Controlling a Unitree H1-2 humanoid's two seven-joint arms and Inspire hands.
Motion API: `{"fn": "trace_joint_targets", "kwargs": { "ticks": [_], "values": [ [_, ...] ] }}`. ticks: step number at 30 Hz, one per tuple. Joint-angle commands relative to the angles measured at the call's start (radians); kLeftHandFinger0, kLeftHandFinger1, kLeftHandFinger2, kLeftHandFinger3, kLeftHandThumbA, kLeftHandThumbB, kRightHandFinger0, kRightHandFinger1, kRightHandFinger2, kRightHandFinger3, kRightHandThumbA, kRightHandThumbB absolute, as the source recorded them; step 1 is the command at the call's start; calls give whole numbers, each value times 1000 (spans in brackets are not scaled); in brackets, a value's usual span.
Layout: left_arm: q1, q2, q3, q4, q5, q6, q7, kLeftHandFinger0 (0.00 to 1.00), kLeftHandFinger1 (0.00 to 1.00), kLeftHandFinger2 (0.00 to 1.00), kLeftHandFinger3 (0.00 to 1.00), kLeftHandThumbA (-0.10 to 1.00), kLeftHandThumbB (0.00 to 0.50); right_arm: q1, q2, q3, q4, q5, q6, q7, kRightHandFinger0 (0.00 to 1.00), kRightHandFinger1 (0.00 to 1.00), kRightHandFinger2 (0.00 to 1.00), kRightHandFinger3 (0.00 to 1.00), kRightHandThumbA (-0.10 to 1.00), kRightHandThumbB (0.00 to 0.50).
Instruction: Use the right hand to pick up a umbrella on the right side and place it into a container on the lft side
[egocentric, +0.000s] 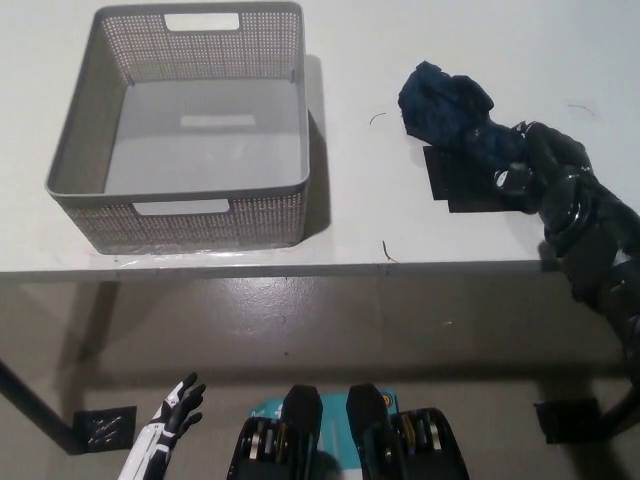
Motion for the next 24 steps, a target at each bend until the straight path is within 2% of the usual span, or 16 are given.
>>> {"fn": "trace_joint_targets", "kwargs": {
  "ticks": [1,2,3,6,9,11,15,16,17,19,20,21,22,24],
  "values": [
    [-12,14,9,-29,-16,-19,-14,1000,1000,1000,1000,1000,193,43,15,-21,18,11,-60,-61,0,440,793,828,-100,189],
    [-15,13,10,-23,-21,-23,-14,1000,1000,1000,1000,1000,193,41,16,-34,16,20,-78,-80,0,397,784,795,-100,179],
    [-17,14,11,-20,-23,-28,-15,1000,1000,1000,1000,1000,185,41,16,-42,14,24,-95,-98,0,397,794,790,-100,173],
    [-16,12,12,-28,-28,-13,-16,1000,1000,1000,1000,1000,182,33,20,-67,13,33,-118,-127,0,422,897,858,-100,169],
    [-13,16,11,-26,-39,-15,-24,1000,1000,1000,1000,1000,173,30,24,-116,6,62,-168,-162,0,371,880,814,-100,171],
    [-12,15,12,-29,-33,-9,-20,1000,1000,1000,1000,1000,179,13,26,-145,2,73,-180,-176,0,389,871,799,-100,180],
    [-15,16,15,-21,-31,-13,-17,1000,1000,1000,1000,1000,184,-28,28,-202,-7,99,-209,-188,0,409,866,779,-100,149],
    [-16,17,14,-19,-33,-12,-18,1000,1000,1000,1000,1000,186,-44,26,-207,-13,97,-211,-193,106,431,872,773,-100,107],
    [-17,17,14,-19,-34,-11,-18,1000,1000,1000,1000,1000,189,-55,28,-216,-19,97,-223,-215,68,452,900,777,-100,137],
    [-18,17,14,-19,-44,-7,-23,1000,1000,1000,1000,1000,189,-92,29,-262,-36,137,-226,-197,2,439,901,796,-100,105],
    [-18,18,14,-20,-48,-5,-25,1000,1000,1000,1000,1000,184,-101,31,-284,-45,152,-234,-190,0,450,929,831,-100,125],
    [-18,19,12,-20,-45,-6,-25,1000,1000,1000,1000,1000,185,-114,32,-301,-60,158,-247,-197,0,429,906,828,-100,156],
    [-18,19,12,-19,-44,-7,-25,1000,1000,1000,1000,1000,185,-121,33,-308,-66,158,-248,-195,0,381,845,809,-100,158],
    [-15,20,13,-20,-45,-6,-24,1000,1000,1000,1000,1000,185,-132,38,-326,-82,163,-255,-186,0,376,818,852,-100,161]
  ]
}}
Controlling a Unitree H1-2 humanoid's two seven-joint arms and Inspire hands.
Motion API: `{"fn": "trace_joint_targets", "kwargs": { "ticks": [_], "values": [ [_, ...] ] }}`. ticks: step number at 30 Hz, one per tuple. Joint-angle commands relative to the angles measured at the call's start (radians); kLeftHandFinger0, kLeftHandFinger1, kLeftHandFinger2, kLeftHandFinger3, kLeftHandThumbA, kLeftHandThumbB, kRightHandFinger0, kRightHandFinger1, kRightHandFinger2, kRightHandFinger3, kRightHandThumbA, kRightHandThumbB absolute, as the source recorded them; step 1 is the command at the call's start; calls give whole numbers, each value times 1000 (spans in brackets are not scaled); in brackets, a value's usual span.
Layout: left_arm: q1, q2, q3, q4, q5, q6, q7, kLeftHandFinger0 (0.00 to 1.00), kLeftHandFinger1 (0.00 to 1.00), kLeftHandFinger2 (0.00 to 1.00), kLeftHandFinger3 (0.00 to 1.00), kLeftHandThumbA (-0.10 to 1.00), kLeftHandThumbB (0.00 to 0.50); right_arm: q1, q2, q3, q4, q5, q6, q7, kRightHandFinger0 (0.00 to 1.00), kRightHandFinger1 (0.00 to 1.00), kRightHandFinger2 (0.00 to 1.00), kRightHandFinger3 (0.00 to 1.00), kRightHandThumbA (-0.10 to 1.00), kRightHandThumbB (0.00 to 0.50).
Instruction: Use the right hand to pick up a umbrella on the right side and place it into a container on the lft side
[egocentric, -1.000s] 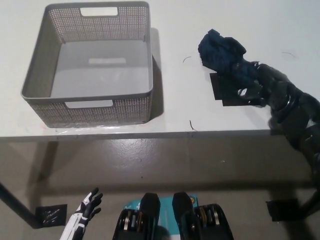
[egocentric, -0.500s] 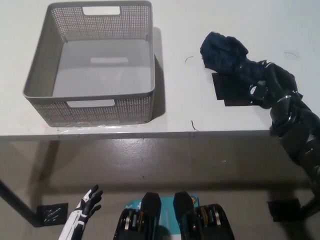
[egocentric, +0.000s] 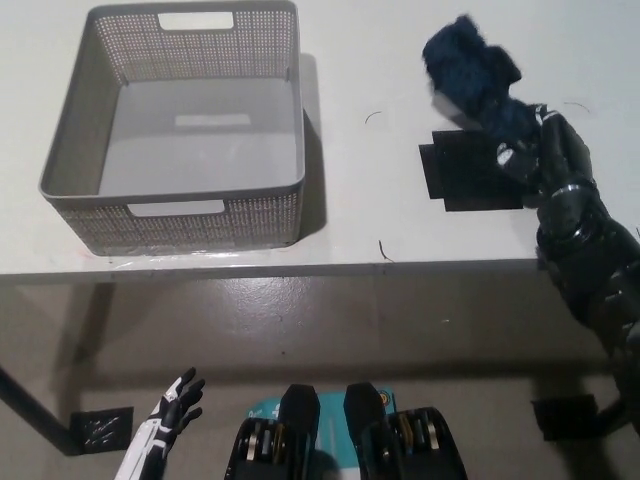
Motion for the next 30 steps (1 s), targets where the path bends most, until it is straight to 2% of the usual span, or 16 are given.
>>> {"fn": "trace_joint_targets", "kwargs": {
  "ticks": [1,2,4,7,10,11,13,16,18,19,21,22,23,24,27,30],
  "values": [
    [-5,18,10,-16,-15,-12,-17,1000,1000,1000,1000,1000,187,-137,6,-33,-81,47,-95,-32,0,372,814,875,-100,164],
    [-5,18,10,-13,-9,-14,-13,1000,1000,1000,1000,1000,194,-144,10,-25,-94,33,-104,-47,0,329,770,878,-100,169],
    [1,20,11,-16,-13,-10,-15,1000,1000,1000,1000,1000,191,-152,20,-17,-119,23,-107,-54,0,282,744,840,-100,160],
    [5,18,11,-11,-11,-18,-12,1000,1000,1000,1000,1000,185,-169,40,-14,-150,19,-98,-59,0,314,763,873,-100,187],
    [12,17,10,-5,-10,-29,-12,1000,1000,1000,1000,1000,182,-185,64,-13,-149,25,-106,-31,0,350,772,877,-100,161],
    [12,17,10,-5,-10,-31,-12,1000,1000,1000,1000,1000,182,-195,74,-4,-144,16,-111,-40,0,368,777,879,-100,172],
    [26,15,11,-13,-13,-29,-10,1000,1000,1000,1000,1000,179,-220,109,-4,-128,22,-107,-32,0,443,851,915,-100,151],
    [30,15,9,-21,-14,-21,-12,1000,1000,1000,1000,1000,189,-242,138,-8,-134,30,-102,-11,0,440,818,896,-100,137],
    [35,15,9,-33,-12,-3,-10,1000,1000,1000,1000,1000,193,-270,176,-6,-145,31,-61,2,18,469,833,914,-100,146],
    [36,17,9,-33,-12,-6,-12,1000,1000,1000,1000,1000,187,-283,189,7,-146,15,-42,-4,7,367,685,821,-100,161],
    [35,19,9,-28,-7,-19,-11,1000,1000,1000,1000,1000,176,-298,210,12,-151,15,-55,-6,0,148,460,739,-100,167],
    [33,20,8,-28,-10,-16,-14,1000,1000,1000,1000,1000,185,-308,227,7,-155,27,-66,8,0,160,575,821,-100,148],
    [32,22,7,-25,-6,-22,-15,1000,1000,1000,1000,1000,180,-317,240,7,-155,29,-69,13,0,177,652,869,-100,150],
    [32,23,7,-21,5,-29,-9,1000,1000,1000,1000,1000,176,-333,263,12,-157,26,-61,16,0,256,789,898,-100,145],
    [37,23,5,-20,15,-40,-5,1000,1000,1000,1000,1000,188,-353,305,29,-153,9,-55,7,0,302,733,831,-100,166],
    [43,20,0,-19,5,-36,-13,1000,1000,1000,1000,1000,209,-367,349,38,-143,11,-47,18,0,326,743,799,-100,187]
  ]
}}
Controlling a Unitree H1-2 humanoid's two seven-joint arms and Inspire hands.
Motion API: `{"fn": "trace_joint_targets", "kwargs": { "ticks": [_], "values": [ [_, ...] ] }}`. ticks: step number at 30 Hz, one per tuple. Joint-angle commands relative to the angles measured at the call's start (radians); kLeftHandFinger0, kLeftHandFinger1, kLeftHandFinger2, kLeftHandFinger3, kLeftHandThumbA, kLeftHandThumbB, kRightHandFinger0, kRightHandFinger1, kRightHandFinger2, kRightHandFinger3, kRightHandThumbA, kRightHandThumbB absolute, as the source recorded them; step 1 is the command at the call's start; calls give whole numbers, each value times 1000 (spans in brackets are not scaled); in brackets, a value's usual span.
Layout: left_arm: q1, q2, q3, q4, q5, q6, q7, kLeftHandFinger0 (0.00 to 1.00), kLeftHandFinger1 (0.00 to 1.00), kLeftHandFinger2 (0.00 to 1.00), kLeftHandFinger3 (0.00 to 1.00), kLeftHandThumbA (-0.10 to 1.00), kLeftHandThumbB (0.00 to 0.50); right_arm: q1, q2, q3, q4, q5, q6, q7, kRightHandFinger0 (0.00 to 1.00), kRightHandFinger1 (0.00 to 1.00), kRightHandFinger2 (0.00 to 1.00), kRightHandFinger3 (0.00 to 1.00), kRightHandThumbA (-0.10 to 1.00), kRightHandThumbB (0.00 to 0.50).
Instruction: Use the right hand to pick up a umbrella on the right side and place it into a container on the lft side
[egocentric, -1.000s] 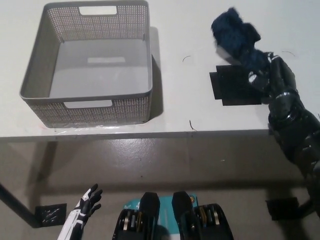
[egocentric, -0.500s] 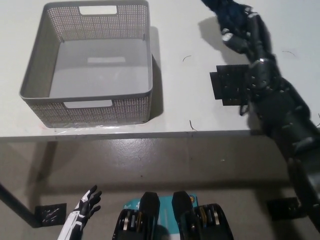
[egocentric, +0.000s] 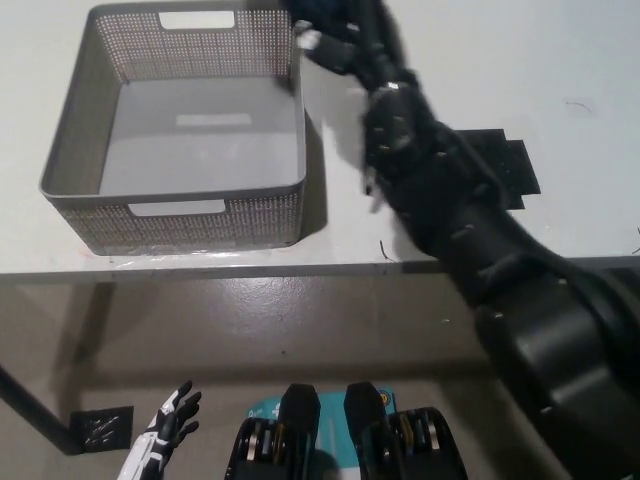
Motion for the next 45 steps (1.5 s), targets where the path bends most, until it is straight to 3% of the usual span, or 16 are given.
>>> {"fn": "trace_joint_targets", "kwargs": {
  "ticks": [1,7,13,16,18,19,20,21,22,23,24,30,33,36,42,45],
  "values": [
    [10,14,1,-15,4,-36,-13,1000,1000,1000,1000,1000,218,-117,52,22,-32,-8,-36,6,0,316,735,807,-100,186],
    [8,18,-3,-40,2,-19,-18,1000,1000,1000,1000,1000,222,-164,119,57,2,-28,-27,-2,0,314,733,792,-100,162],
    [9,12,-7,-61,7,-5,-17,1000,1000,1000,1000,1000,196,-177,156,128,39,-68,-18,-26,0,96,626,654,-100,195],
    [1,13,-9,-70,13,3,-17,1000,1000,1000,1000,1000,199,-183,163,200,62,-127,-3,-35,0,103,644,674,-100,195],
    [-2,19,-9,-72,9,1,-24,1000,1000,1000,1000,1000,210,-181,163,229,75,-138,28,-11,20,224,782,803,-100,209],
    [-5,22,-9,-70,7,-2,-28,1000,1000,1000,1000,1000,211,-180,163,240,80,-144,53,-5,15,247,742,780,-100,209],
    [-7,23,-6,-69,-1,-6,-31,1000,1000,1000,1000,1000,210,-180,158,252,88,-142,88,51,273,555,996,1000,190,290],
    [-8,24,-5,-75,-5,0,-32,1000,1000,1000,1000,1000,210,-181,153,246,92,-123,115,123,559,818,1000,1000,366,308],
    [-7,25,-5,-80,-4,4,-32,1000,1000,1000,1000,1000,211,-183,150,239,94,-108,132,166,637,876,1000,1000,399,323],
    [-5,26,-4,-84,-4,9,-33,1000,1000,1000,1000,1000,215,-180,144,238,98,-102,153,213,888,1000,1000,1000,499,355],
    [-6,28,-5,-84,-4,7,-35,1000,1000,1000,1000,1000,215,-172,137,242,97,-104,158,233,1000,1000,1000,1000,531,361],
    [-22,33,-9,-72,17,-11,-33,1000,1000,1000,1000,1000,184,-155,94,266,92,-123,189,339,1000,1000,1000,1000,840,356],
    [-23,32,-10,-66,12,-15,-36,1000,1000,1000,1000,1000,178,-138,85,265,89,-120,189,352,1000,1000,1000,1000,867,359],
    [-22,30,-12,-66,16,-18,-35,1000,1000,1000,1000,1000,162,-123,77,265,83,-122,186,358,1000,1000,1000,1000,987,402],
    [-25,33,-17,-72,34,-12,-32,1000,1000,1000,1000,1000,151,-118,42,256,63,-119,147,349,1000,1000,1000,1000,1000,445],
    [-25,32,-15,-72,29,-10,-32,1000,1000,1000,1000,1000,152,-109,-11,227,-15,-98,143,361,1000,1000,1000,1000,1000,359]
  ]
}}
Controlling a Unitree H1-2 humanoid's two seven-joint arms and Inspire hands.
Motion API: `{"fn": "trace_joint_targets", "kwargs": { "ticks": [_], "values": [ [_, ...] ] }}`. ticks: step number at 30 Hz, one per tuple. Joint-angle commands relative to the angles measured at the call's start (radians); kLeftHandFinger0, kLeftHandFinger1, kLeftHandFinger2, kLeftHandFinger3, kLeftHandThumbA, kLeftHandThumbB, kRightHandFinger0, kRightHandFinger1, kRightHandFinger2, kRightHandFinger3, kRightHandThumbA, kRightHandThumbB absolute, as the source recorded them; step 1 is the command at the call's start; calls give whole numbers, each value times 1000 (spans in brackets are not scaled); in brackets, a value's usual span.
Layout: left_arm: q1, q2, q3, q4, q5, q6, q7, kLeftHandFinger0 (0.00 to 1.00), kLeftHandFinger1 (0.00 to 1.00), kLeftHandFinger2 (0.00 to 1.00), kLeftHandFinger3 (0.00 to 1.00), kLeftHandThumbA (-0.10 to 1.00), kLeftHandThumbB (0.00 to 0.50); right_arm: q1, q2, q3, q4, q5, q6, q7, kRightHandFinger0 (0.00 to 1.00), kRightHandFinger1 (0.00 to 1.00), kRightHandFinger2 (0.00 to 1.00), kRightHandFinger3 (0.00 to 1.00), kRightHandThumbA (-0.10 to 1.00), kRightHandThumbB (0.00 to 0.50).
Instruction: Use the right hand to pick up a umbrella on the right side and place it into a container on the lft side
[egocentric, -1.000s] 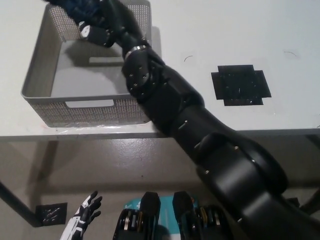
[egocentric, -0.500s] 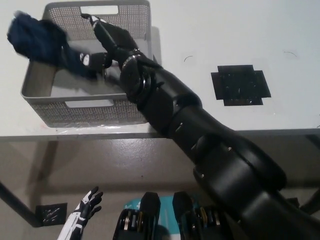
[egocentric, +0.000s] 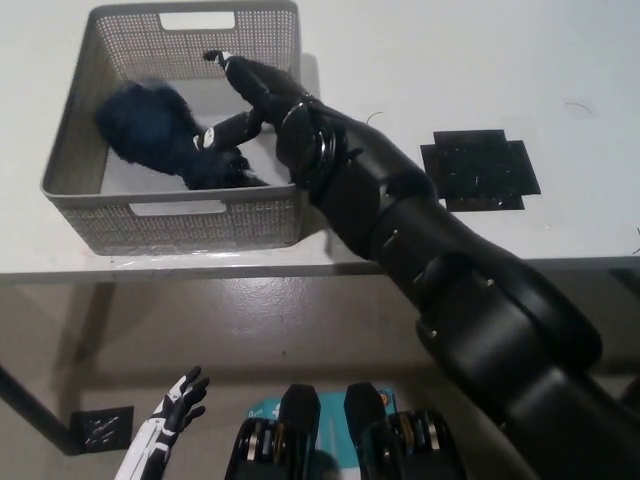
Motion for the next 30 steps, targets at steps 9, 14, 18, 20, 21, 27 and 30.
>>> {"fn": "trace_joint_targets", "kwargs": {
  "ticks": [9,14,18,20,21,27,30],
  "values": [
    [-14,24,5,-22,5,-15,-15,1000,1000,1000,1000,1000,171,245,-324,-248,-824,170,57,140,1000,1000,1000,1000,1000,372],
    [-7,29,13,-21,-23,-5,-25,1000,1000,1000,1000,1000,189,598,-394,-401,-1455,326,125,148,1000,1000,1000,1000,1000,313],
    [-8,27,24,-9,-26,-9,-16,1000,1000,1000,1000,1000,189,840,-366,-435,-1763,433,108,106,1000,1000,1000,1000,1000,322],
    [-4,25,25,-4,-28,-10,-14,1000,1000,1000,1000,1000,192,979,-367,-421,-1858,455,60,90,1000,1000,1000,1000,1000,307],
    [-5,23,24,1,-25,-13,-13,1000,1000,1000,1000,1000,191,1055,-367,-413,-1893,464,25,78,1000,1000,1000,1000,1000,310],
    [2,16,28,15,-31,-30,-8,1000,1000,1000,1000,1000,189,1384,-336,-356,-1814,450,-165,52,1000,1000,1000,1000,1000,298],
    [1,6,25,22,-33,-38,-5,1000,1000,1000,1000,1000,192,1485,-312,-335,-1721,470,-242,56,1000,1000,1000,1000,1000,286]
  ]
}}
